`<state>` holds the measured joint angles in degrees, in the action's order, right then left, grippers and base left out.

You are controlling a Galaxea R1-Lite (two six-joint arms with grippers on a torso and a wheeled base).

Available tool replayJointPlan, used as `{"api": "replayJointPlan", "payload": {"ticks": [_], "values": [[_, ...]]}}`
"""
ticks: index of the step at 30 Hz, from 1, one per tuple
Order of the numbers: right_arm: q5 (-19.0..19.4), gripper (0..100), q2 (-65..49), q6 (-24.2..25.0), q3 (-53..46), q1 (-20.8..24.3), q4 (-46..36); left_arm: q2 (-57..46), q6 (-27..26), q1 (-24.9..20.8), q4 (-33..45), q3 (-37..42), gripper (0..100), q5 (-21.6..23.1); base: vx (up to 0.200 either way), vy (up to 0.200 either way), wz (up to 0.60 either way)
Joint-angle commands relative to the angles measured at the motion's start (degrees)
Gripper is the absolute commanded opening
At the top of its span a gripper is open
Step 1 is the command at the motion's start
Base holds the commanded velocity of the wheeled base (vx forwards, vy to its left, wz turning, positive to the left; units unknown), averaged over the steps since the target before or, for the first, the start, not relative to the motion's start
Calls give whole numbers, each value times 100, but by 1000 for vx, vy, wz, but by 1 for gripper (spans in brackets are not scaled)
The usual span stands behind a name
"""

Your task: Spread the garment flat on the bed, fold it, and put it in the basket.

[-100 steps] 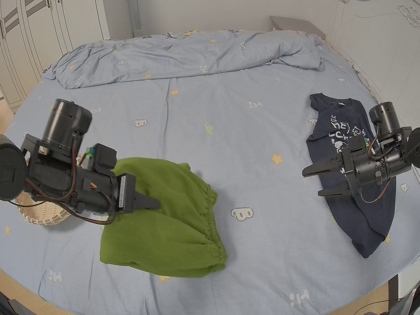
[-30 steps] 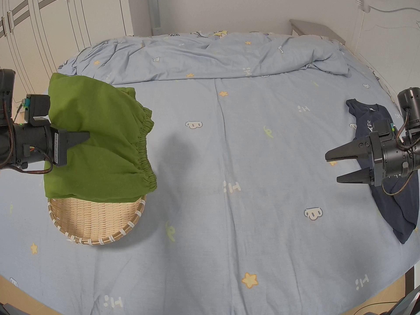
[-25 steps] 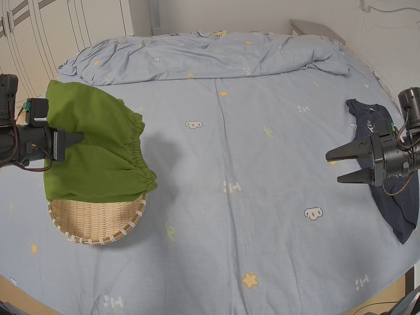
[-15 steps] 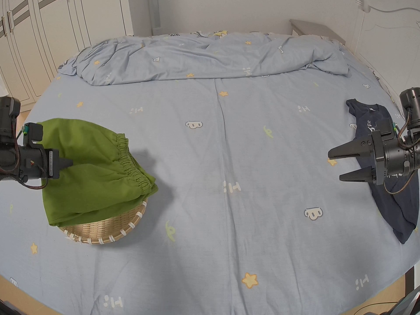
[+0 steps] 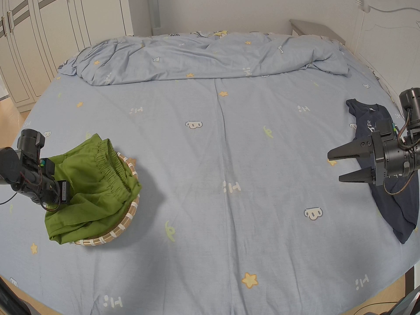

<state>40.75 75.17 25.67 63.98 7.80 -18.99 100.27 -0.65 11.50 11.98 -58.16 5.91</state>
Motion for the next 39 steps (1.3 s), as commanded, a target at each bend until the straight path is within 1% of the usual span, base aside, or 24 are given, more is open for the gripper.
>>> {"api": "replayJointPlan", "payload": {"ticks": [1, 5, 8, 11, 12, 15, 16, 17, 18, 19, 21, 24, 26, 27, 28, 29, 32, 33, 34, 36, 37, 38, 39], "values": [[3, 100, 7, -1, -8, 20, 1, 1056, 65, -112, 32, -90, 0, -846, 0, 0, 0], [3, 100, 7, -1, -8, 20, 1, 1171, 240, -244, 32, -160, 0, -864, 0, 0, 0], [3, 100, 7, -1, -8, 2, 1, 1012, 416, -315, 32, -196, 0, -855, 0, 0, 0], [3, 100, 7, -1, -8, 2, 1, 599, 486, -394, 32, -169, 0, -776, 0, 0, 0], [3, 100, 7, -1, -8, -7, 1, 555, 486, -403, 32, -160, 100, -767, 0, 0, 0], [3, 100, 7, -1, -8, -7, 1, -60, 636, -613, 32, -143, 100, -582, 0, 0, 0], [3, 100, 7, -1, -8, -7, 1, -148, 671, -640, 32, -143, 100, -565, 0, 0, 0], [3, 100, 7, -1, -8, -7, 1, -455, 759, -745, 32, -125, 100, -530, 0, 0, 0], [3, 100, 7, -1, -8, -7, 1, -455, 759, -745, 32, -125, 100, -530, 0, 0, 0], [3, 100, 7, -1, -8, -7, 1, -772, 794, -833, 41, -99, 100, -530, 0, 0, 0], [3, 100, -2, -1, -8, -16, 1, -1317, 759, -903, 41, -2, 100, -539, 0, 0, 0], [3, 100, -2, -1, -8, -16, 1, -1844, 706, -930, 50, 138, 100, -565, 0, 0, 0], [3, 100, -2, -1, -8, -16, 1, -1923, 697, -930, 59, 165, 100, -565, 0, 0, 0], [-15, 100, -2, -19, -26, -42, 1, -2415, 539, -956, 50, 279, 100, -582, 0, 0, 0], [-15, 100, -20, -36, -43, -51, 1, -2618, 486, -983, 50, 332, 100, -591, 0, 0, 0], [-24, 100, -72, -98, -105, -59, 1, -2916, 460, -1027, 59, 420, 100, -591, 0, 0, 0], [-50, 100, -714, -379, -447, -226, 18, -3822, 460, -1290, 67, 727, 100, -609, 0, 0, 0], [-50, 100, -714, -379, -447, -226, 18, -3822, 460, -1290, 67, 727, 100, -609, 0, 0, 0], [-59, 100, -1092, -704, -746, -455, 45, -4296, 443, -1334, 111, 894, 100, -749, 0, 0, 0], [-15, 100, -1690, -1091, -1107, -921, 115, -4876, 425, -1343, 269, 1061, 100, -1066, 0, 0, 0], [12, 100, -1848, -1144, -1168, -1026, 133, -5026, 425, -1352, 296, 1114, 100, -1136, 0, 0, 0], [47, 100, -2287, -1249, -1353, -1272, 203, -5430, 425, -1352, 392, 1255, 100, -1277, 0, 0, 0], [82, 100, -2630, -1275, -1502, -1404, 256, -5799, 425, -1352, 472, 1430, 100, -1312, 0, 0, 0]]}}
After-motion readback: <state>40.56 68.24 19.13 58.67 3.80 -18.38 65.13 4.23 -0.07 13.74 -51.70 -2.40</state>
